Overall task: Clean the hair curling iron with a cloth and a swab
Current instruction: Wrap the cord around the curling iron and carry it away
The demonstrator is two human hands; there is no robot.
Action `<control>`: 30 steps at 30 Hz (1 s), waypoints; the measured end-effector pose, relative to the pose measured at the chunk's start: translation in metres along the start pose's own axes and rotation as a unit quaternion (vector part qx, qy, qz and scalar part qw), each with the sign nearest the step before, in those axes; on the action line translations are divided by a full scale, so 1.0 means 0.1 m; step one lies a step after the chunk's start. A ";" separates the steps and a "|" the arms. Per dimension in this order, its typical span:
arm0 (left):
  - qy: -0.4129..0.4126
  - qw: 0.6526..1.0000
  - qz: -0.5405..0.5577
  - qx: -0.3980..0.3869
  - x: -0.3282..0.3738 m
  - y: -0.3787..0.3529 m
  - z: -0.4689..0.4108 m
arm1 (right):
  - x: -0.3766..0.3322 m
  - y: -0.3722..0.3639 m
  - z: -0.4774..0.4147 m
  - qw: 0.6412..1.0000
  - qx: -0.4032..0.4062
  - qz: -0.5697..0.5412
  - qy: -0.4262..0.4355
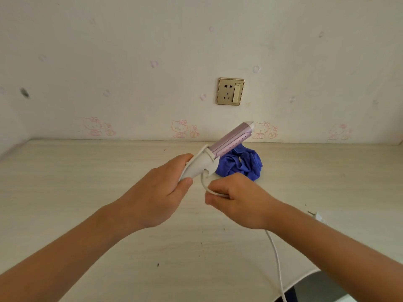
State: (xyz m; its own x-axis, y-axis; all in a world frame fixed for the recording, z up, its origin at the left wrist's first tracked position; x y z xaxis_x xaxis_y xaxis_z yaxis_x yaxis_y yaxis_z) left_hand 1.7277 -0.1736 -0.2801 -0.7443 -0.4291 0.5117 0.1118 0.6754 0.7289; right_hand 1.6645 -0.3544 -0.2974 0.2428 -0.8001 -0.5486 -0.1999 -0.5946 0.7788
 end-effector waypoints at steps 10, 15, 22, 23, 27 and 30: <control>-0.029 0.990 -0.100 -0.096 -0.03 0.01 -0.01 | -0.01 0.45 -0.12 0.998 0.032 -0.040 -0.032; -0.067 0.985 -0.021 -0.156 -0.14 0.20 0.09 | 0.21 0.74 -0.25 0.995 0.038 -0.078 -0.048; -0.037 0.983 0.181 -0.022 -0.24 0.24 0.30 | 0.49 0.63 -0.12 0.989 0.047 -0.108 -0.092; -0.024 0.982 0.188 0.000 -0.23 0.23 0.27 | 0.42 0.49 -0.08 0.994 0.017 -0.074 -0.084; -0.017 0.993 0.110 0.036 -0.12 0.09 0.08 | -0.09 0.00 0.07 0.994 -0.093 0.053 -0.007; -0.025 0.999 0.029 0.023 -0.08 -0.01 -0.04 | -0.36 -0.01 0.03 0.995 -0.078 0.055 0.033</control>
State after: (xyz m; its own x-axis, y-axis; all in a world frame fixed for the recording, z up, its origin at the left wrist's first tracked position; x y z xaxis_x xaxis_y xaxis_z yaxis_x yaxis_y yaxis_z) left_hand 1.7361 -0.1734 -0.2835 -0.7695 -0.3590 0.5283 0.1261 0.7255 0.6766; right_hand 1.6530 -0.3251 -0.2789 0.2911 -0.8493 -0.4404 -0.0797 -0.4803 0.8735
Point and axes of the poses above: each hand's wrist, its own z-axis away from the middle knuckle, its own y-axis out of the back of the hand, x = y × z, the point moved 4 cm from there along -z, towards the middle knuckle, and after that the axes turned 11 degrees about x, right-handed, at the moved point
